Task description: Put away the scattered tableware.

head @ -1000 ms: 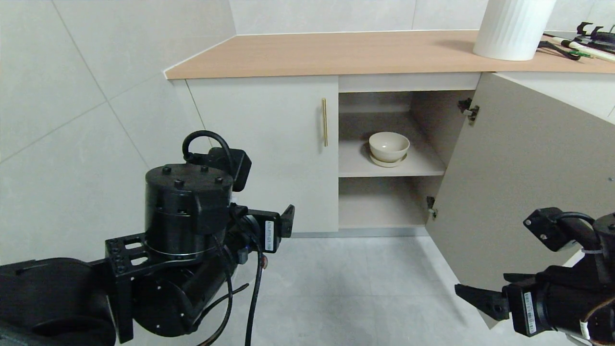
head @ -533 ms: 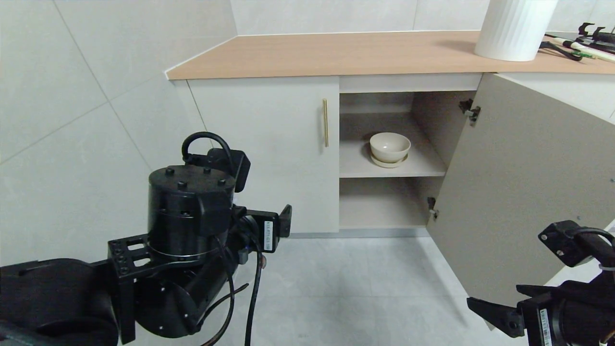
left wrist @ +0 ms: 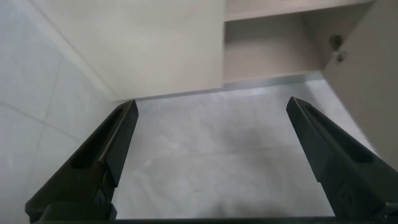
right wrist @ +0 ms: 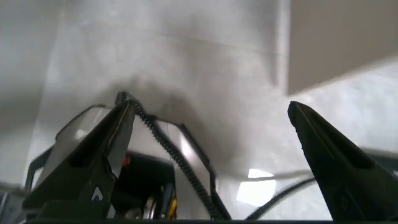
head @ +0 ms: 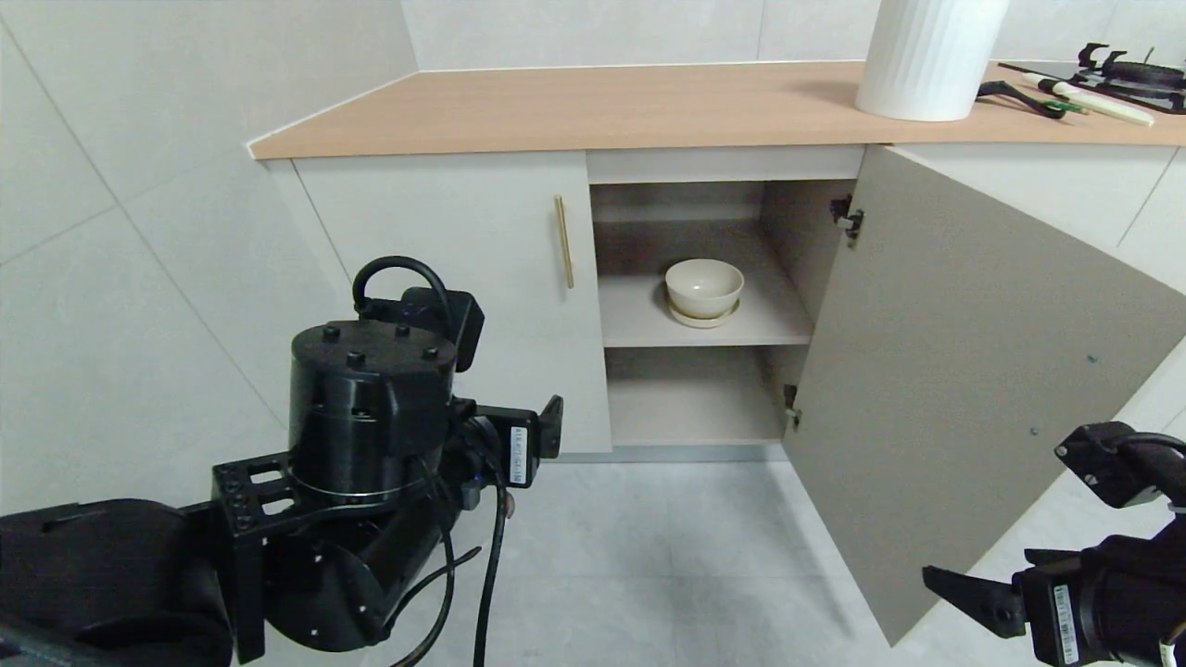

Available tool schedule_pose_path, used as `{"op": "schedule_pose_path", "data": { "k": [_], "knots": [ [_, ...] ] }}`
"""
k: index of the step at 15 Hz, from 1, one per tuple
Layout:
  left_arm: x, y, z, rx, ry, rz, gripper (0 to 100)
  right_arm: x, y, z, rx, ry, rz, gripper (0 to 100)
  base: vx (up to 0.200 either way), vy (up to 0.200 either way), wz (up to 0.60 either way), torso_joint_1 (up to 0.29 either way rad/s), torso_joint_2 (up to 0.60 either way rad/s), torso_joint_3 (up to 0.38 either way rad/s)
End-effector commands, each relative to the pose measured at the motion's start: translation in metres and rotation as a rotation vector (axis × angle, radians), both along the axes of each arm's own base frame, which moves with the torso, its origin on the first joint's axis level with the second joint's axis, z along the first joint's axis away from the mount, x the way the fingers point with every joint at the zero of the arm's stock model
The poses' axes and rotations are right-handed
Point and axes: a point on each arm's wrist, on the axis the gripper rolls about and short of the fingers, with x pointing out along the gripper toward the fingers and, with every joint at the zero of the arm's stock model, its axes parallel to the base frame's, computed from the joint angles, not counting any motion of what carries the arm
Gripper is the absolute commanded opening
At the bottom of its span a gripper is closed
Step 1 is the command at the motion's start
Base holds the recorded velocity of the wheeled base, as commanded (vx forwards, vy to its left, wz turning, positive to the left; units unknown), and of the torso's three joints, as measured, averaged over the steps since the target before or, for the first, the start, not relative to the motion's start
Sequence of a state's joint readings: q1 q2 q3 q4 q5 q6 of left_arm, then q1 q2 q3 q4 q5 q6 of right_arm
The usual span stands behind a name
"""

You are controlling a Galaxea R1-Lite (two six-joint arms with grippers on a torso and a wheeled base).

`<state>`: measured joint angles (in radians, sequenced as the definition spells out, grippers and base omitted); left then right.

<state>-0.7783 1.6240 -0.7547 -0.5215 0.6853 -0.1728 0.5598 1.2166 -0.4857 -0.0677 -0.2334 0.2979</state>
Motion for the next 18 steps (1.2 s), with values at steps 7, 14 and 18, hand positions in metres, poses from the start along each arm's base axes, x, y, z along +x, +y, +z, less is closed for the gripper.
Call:
{"op": "schedule_pose_path", "data": {
  "k": [7,14,18],
  "knots": [
    [-0.001,0.001,0.002,-0.008,-0.006,0.001,100,0.04,-0.038,0.007,0.002,0.007,-0.294,100,0.0,-0.086,0.0,0.0,0.0,-0.002],
    [-0.002,0.003,-0.001,0.008,0.002,0.001,100,0.066,-0.079,0.007,-0.041,0.023,-0.499,100,0.0,0.0,0.0,0.0,0.0,0.0],
    [-0.004,0.007,0.001,0.019,-0.006,0.002,100,0.083,-0.097,0.009,-0.011,-0.02,-0.601,100,0.0,0.0,0.0,0.0,0.0,0.0]
  ]
}}
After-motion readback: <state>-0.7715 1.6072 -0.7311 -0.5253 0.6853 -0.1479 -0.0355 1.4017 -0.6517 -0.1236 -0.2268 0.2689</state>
